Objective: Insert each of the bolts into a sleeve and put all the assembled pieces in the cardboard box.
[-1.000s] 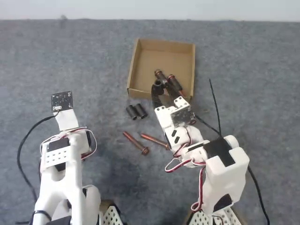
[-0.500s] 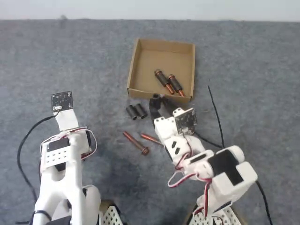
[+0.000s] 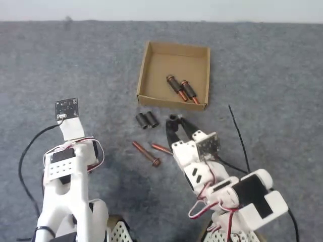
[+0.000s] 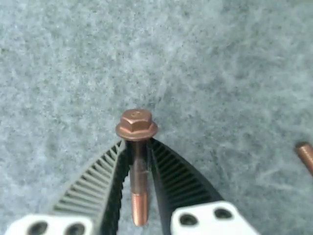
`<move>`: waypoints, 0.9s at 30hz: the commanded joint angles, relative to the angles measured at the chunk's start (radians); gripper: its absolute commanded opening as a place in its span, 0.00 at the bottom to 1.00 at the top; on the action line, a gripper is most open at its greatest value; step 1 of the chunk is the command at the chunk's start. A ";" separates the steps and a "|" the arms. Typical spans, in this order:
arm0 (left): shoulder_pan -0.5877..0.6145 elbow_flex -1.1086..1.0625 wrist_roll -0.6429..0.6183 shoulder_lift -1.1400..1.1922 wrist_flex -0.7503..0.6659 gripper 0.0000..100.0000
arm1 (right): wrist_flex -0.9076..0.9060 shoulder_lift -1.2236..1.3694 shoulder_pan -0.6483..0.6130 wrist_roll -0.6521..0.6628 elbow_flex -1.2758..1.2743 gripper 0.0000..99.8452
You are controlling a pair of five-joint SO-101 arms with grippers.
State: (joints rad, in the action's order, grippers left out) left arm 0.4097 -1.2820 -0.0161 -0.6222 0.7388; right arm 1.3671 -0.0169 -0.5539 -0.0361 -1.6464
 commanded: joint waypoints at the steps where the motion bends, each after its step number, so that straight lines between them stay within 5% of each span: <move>1: 0.005 0.005 0.012 -0.043 -0.028 0.01 | 0.058 -0.035 -0.001 -0.014 -0.031 0.01; 11: -0.014 0.015 0.011 -0.043 -0.058 0.01 | 0.131 0.061 -0.036 -0.009 -0.034 0.01; 27: -0.358 0.015 -0.020 -0.043 -0.692 0.01 | 0.120 0.068 -0.035 -0.006 -0.031 0.01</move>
State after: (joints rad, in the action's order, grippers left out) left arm 0.0905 -1.2835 -0.0161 -0.6222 0.1680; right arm 1.4714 0.0491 -0.5831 -0.0391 -1.6602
